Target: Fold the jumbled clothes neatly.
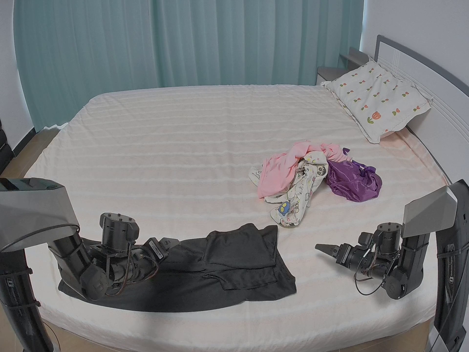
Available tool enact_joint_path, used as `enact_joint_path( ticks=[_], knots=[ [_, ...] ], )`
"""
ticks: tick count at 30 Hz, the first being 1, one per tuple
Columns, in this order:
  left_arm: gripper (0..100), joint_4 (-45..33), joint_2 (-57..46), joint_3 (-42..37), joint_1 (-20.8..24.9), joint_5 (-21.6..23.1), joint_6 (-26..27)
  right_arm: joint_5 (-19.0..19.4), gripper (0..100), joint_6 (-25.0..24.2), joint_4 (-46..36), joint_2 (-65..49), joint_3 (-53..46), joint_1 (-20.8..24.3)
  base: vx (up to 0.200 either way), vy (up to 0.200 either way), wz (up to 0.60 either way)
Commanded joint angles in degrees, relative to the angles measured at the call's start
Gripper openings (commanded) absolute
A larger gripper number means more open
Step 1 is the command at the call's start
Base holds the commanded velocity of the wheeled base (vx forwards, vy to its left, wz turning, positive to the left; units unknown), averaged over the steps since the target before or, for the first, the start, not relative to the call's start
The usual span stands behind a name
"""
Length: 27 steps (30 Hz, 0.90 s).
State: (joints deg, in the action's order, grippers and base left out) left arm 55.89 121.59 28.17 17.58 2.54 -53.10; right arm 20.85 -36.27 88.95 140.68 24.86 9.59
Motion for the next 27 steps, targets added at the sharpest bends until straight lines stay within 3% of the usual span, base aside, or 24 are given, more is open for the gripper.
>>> enact_joint_path(
  ticks=[1,8,23,27],
  knots=[
    [100,1.06,-2.67,-3.56,-3.43,0.72,-0.6,-0.02,100,-0.03,0.61,0.21,-0.16,0.43,0.0,0.0,0.0],
    [100,3.43,-5.4,-5.76,-9.14,5.46,-0.6,-0.19,100,-0.03,0.61,-0.23,-0.16,0.43,0.0,0.171,0.0],
    [100,0.44,-9.88,-6.2,-11.87,5.64,2.57,-0.37,100,-0.12,0.61,-5.42,-0.69,0.51,0.0,0.2,0.0],
    [100,-0.35,-10.76,-6.99,-13.27,5.64,3.27,-0.46,100,-0.21,0.61,-6.03,-1.74,2.27,0.0,0.2,0.0]
  ],
)
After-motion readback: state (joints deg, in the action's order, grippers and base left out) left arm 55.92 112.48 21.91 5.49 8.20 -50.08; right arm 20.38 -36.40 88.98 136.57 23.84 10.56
